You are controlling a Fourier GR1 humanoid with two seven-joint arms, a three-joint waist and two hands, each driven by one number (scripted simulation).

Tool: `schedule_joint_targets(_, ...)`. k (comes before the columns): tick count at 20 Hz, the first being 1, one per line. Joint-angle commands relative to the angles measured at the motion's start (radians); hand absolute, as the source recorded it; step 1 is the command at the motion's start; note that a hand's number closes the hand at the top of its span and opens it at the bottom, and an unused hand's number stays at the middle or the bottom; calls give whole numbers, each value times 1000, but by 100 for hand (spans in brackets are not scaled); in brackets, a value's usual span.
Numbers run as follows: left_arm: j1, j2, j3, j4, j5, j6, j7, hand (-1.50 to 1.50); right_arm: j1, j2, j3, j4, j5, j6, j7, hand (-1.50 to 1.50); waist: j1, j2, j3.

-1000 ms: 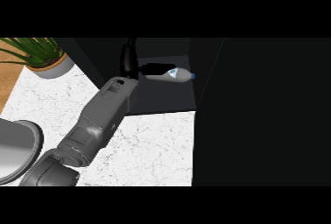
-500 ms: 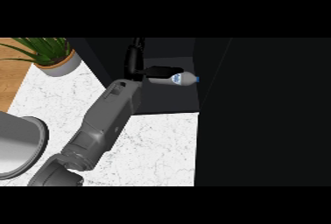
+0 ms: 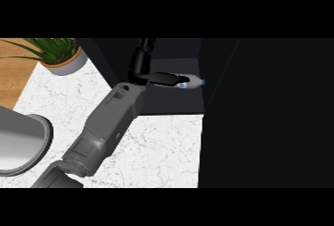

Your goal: Pick up the bottled water, place it into the cabinet and close the cabinet

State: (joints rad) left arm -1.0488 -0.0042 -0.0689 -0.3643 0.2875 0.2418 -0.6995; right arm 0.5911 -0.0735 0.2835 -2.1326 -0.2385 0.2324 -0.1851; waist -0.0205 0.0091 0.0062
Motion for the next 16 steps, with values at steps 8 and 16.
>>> schedule_joint_targets(8,274,4,-91,-336,143,-54,96,-150,9,-18,-32,-18,-44,4,19,-150,71,-33,-6)
schedule_joint_targets(16,519,27,-221,-700,172,-18,192,-150,29,25,47,-40,40,-49,22,-150,91,-35,-6)
